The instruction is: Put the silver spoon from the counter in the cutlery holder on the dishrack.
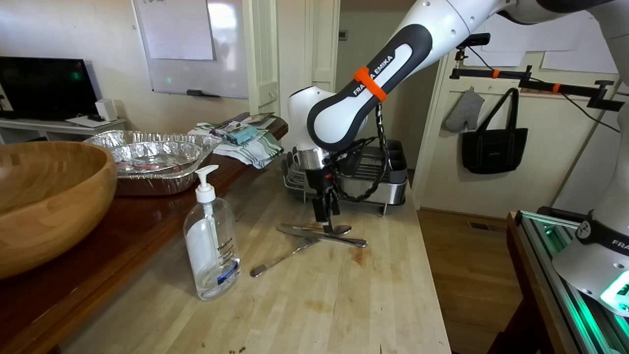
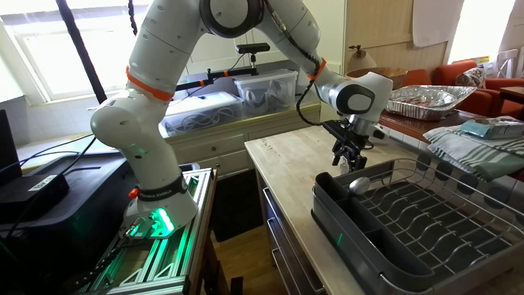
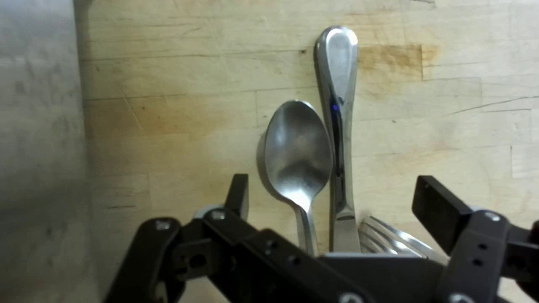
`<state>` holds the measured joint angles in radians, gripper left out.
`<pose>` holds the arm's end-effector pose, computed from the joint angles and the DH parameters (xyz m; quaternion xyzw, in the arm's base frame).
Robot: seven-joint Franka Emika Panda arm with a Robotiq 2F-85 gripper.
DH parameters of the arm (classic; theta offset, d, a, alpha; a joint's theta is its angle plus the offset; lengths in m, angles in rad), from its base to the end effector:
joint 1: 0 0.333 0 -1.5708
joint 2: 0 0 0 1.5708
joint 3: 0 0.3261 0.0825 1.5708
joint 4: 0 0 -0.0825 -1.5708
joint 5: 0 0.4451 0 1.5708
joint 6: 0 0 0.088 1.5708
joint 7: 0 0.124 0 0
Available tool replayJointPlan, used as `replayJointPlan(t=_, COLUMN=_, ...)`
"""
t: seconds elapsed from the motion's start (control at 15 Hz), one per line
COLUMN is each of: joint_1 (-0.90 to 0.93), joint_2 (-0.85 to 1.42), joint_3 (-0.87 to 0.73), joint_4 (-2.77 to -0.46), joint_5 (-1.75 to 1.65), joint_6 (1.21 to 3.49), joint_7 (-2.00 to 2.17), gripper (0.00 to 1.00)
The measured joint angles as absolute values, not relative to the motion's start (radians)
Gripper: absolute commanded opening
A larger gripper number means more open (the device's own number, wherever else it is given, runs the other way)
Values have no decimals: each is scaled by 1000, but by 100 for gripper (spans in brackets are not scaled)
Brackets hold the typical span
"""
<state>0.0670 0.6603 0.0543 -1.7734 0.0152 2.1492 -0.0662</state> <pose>0.6622 0.0813 0.1124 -0.9861 -0.0844 0.1419 0.0191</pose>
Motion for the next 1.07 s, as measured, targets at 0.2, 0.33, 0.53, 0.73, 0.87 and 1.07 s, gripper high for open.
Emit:
replayJointPlan(t=0.2, joint_1=67, joint_2=681, joint_3=63, joint_4=-1761, joint_5=15, joint_6=2204, joint_7=-85, gripper=100)
replayJointPlan(t=0.33, joint_1=67, joint_2=698, joint_3=66, joint_4=-1749, joint_5=15, joint_6=2232, joint_7=-98, gripper=100)
replayJointPlan(t=0.53, joint_1=65, joint_2=719, joint_3=71, joint_4=-1732, joint_5=16, joint_6=2266, joint_7=-113, gripper=100)
replayJointPlan(t=0.73, joint_1=63, joint_2=727, joint_3=91, joint_4=-1723, joint_5=17, joint_6=2302, joint_7=-139, gripper=100)
replayJointPlan(t=0.87, joint_1=63, joint_2=727, joint_3=108, joint_4=-1722, joint_5=17, joint_6=2317, joint_7=-151, gripper=100)
replayJointPlan(t=1.07, joint_1=63, joint_2=728, joint_3=129, joint_4=-1721, joint_5=20, joint_6=2321, joint_7=-167, gripper=100)
